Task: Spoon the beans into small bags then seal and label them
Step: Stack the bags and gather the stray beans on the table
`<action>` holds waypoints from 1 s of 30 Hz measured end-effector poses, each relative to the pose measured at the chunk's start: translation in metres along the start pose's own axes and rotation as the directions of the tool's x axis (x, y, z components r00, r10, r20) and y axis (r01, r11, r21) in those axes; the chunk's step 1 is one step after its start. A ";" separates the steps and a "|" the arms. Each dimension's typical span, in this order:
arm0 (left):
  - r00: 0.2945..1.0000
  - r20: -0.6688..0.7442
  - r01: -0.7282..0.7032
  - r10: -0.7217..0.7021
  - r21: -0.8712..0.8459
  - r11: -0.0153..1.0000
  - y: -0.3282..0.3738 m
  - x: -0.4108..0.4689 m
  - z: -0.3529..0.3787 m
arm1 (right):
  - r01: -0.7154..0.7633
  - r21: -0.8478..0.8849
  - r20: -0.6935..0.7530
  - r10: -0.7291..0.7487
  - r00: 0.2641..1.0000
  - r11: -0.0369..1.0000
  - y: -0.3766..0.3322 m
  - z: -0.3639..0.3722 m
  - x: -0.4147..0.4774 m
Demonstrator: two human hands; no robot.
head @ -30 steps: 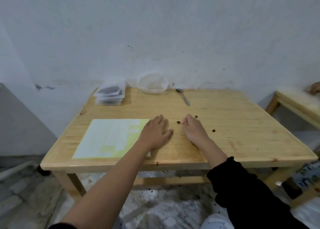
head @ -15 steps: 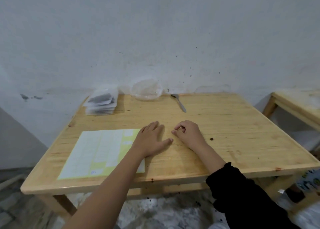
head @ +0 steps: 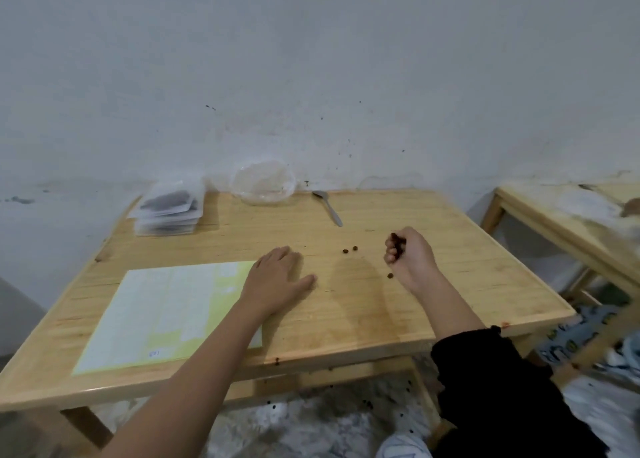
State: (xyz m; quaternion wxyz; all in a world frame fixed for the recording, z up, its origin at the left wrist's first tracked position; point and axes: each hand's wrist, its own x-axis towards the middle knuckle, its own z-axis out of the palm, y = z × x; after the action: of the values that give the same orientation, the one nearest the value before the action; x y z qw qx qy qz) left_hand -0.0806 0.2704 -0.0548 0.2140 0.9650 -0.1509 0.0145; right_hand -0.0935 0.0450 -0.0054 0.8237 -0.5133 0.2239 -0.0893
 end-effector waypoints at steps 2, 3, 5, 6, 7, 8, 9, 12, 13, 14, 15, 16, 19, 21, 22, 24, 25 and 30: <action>1.000 -0.026 -0.009 0.007 -0.055 0.998 0.008 0.002 0.002 | -0.028 0.158 -0.042 0.035 0.999 0.987 -0.012 -0.023 0.000; 0.999 -0.029 -0.021 0.019 -0.071 0.997 0.015 0.003 0.005 | -0.026 0.170 -0.057 0.037 0.998 0.985 -0.016 -0.033 0.000; 0.999 -0.034 -0.038 0.036 -0.056 0.998 0.029 0.006 0.012 | -0.009 0.059 -0.076 0.013 0.997 0.998 -0.019 -0.050 0.000; 0.999 -0.037 -0.037 0.036 -0.026 0.999 0.036 0.008 0.016 | 0.019 -0.098 -0.077 -0.027 0.997 0.995 -0.019 -0.055 -0.002; 0.999 -0.034 -0.033 0.034 0.009 0.999 0.040 0.010 0.019 | 0.059 -0.321 -0.067 -0.084 0.994 0.945 -0.018 -0.059 -0.003; 0.999 -0.024 -0.030 0.031 0.043 0.999 0.043 0.012 0.021 | 0.101 -0.554 -0.035 -0.145 0.989 0.826 -0.016 -0.060 -0.006; 0.999 -0.009 -0.032 0.033 0.070 0.997 0.044 0.014 0.023 | 0.145 -0.724 0.013 -0.197 0.980 0.674 -0.013 -0.061 -0.008; 0.998 0.039 -0.051 0.047 0.126 0.991 0.041 0.015 0.024 | 0.282 -0.865 0.181 -0.268 0.946 0.416 0.000 -0.060 -0.009; 0.998 0.048 -0.054 0.048 0.138 0.989 0.041 0.014 0.024 | 0.323 -0.857 0.223 -0.276 0.935 0.401 0.003 -0.059 -0.008; 0.997 0.054 -0.053 0.046 0.144 0.988 0.041 0.013 0.024 | 0.349 -0.849 0.254 -0.272 0.928 0.398 0.006 -0.058 -0.008; 0.997 0.058 -0.051 0.043 0.147 0.988 0.042 0.013 0.023 | 0.362 -0.844 0.277 -0.258 0.926 0.395 0.008 -0.057 -0.009; 0.997 0.060 -0.048 0.040 0.149 0.988 0.042 0.013 0.023 | 0.368 -0.845 0.291 -0.244 0.925 0.388 0.010 -0.057 -0.009; 0.998 0.050 -0.045 0.038 0.149 0.988 0.043 0.013 0.023 | 0.384 -0.860 0.311 -0.251 0.917 0.336 0.010 -0.055 -0.010; 0.999 0.041 -0.041 0.036 0.142 0.989 0.043 0.012 0.023 | 0.384 -0.858 0.307 -0.259 0.916 0.342 0.010 -0.055 -0.008; 0.999 0.040 -0.042 0.036 0.138 0.990 0.043 0.012 0.023 | 0.380 -0.857 0.302 -0.258 0.918 0.349 0.011 -0.056 -0.007; 0.998 0.041 -0.044 0.039 0.130 0.990 0.042 0.011 0.022 | 0.374 -0.859 0.294 -0.260 0.920 0.350 0.012 -0.055 -0.006; 0.998 0.037 -0.045 0.040 0.128 0.991 0.042 0.011 0.022 | 0.373 -0.859 0.292 -0.263 0.920 0.351 0.013 -0.055 -0.005; 0.999 0.040 -0.038 0.033 0.123 0.992 0.041 0.011 0.022 | 0.413 -0.884 0.346 -0.287 0.893 0.220 0.017 -0.056 -0.001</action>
State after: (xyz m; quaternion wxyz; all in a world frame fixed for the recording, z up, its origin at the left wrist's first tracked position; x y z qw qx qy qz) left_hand -0.0832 0.2228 -0.0572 0.1506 0.9737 -0.1709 0.0092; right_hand -0.1211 0.0080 -0.0413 0.3347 -0.9350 0.0667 -0.0963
